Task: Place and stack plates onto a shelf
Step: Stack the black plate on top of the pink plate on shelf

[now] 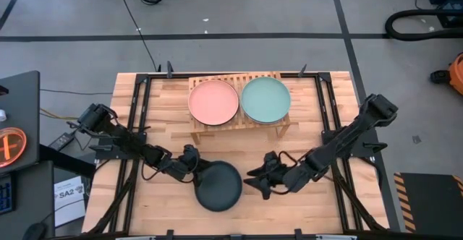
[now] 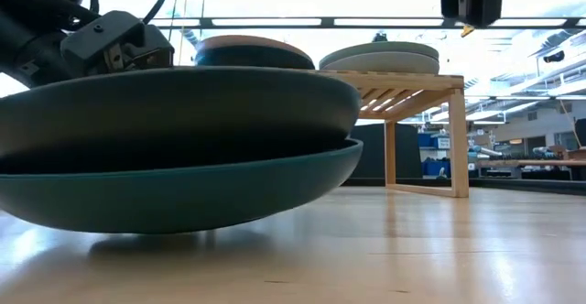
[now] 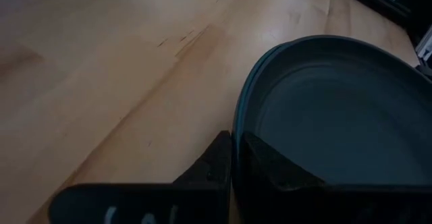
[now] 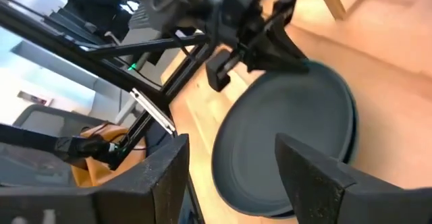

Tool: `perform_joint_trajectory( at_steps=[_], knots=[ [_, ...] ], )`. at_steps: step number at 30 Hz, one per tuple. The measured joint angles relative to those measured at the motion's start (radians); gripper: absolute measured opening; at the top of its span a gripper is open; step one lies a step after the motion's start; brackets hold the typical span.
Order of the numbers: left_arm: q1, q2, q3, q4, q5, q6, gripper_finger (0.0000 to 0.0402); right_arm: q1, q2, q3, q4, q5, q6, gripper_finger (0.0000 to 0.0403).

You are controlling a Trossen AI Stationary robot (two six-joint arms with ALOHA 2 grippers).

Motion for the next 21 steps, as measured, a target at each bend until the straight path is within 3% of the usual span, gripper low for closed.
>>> perform_joint_trajectory(
  at_steps=[9,21],
  knots=[
    [0.000,0.000,0.000,-0.003,0.000,0.000,0.0025,-0.041,0.141,0.075,-0.043,0.002,0.061,0.0193],
    [0.000,0.000,0.000,-0.003,0.001,0.000,0.0025,-0.111,0.300,0.316,-0.441,-0.148,0.052,0.0173]
  ],
)
